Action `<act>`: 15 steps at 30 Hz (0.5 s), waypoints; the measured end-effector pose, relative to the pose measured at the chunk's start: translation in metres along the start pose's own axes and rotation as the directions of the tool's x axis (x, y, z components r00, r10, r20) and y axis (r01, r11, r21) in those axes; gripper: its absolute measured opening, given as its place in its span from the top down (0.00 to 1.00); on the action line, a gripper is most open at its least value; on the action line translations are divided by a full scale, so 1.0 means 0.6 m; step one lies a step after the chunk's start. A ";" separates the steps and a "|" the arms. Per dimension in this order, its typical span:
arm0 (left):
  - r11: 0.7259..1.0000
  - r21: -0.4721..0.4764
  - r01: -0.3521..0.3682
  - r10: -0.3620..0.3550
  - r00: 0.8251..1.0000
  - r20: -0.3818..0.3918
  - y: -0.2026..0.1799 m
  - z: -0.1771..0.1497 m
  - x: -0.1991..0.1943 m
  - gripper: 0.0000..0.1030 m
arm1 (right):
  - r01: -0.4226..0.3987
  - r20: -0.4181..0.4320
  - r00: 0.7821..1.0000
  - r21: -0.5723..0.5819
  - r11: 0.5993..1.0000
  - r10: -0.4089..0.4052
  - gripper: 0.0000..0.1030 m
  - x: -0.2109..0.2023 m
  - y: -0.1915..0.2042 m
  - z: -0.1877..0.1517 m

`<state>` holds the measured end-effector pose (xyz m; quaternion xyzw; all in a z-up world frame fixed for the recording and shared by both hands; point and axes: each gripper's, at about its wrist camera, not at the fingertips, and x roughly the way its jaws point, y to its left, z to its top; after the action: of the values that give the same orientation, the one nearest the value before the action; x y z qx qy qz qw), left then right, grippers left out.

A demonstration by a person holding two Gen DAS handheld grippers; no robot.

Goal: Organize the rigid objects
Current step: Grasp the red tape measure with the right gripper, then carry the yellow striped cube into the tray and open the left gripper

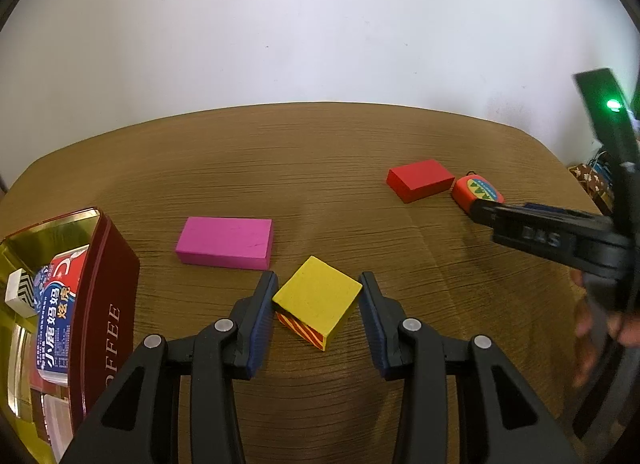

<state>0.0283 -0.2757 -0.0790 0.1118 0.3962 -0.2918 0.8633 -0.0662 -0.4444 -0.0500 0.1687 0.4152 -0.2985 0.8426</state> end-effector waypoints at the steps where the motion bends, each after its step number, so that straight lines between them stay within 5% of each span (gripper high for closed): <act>1: 1.000 -0.002 0.002 -0.002 1.000 -0.001 0.001 0.000 0.000 0.64 | -0.006 0.003 1.000 -0.011 1.000 0.006 0.30 0.005 0.002 0.004; 10: 1.000 0.009 -0.004 0.004 1.000 -0.005 -0.001 0.001 0.002 0.64 | -0.009 0.024 1.000 -0.019 1.000 0.010 0.30 0.029 -0.010 0.007; 15: 1.000 0.010 -0.007 0.007 1.000 -0.030 -0.001 0.004 0.011 0.64 | -0.009 0.042 0.999 -0.048 0.999 0.011 0.53 0.008 0.022 -0.012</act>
<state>0.0328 -0.2802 -0.0826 0.1220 0.4074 -0.2890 0.8577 -0.0596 -0.4323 -0.0577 0.1443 0.4036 -0.2877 0.8564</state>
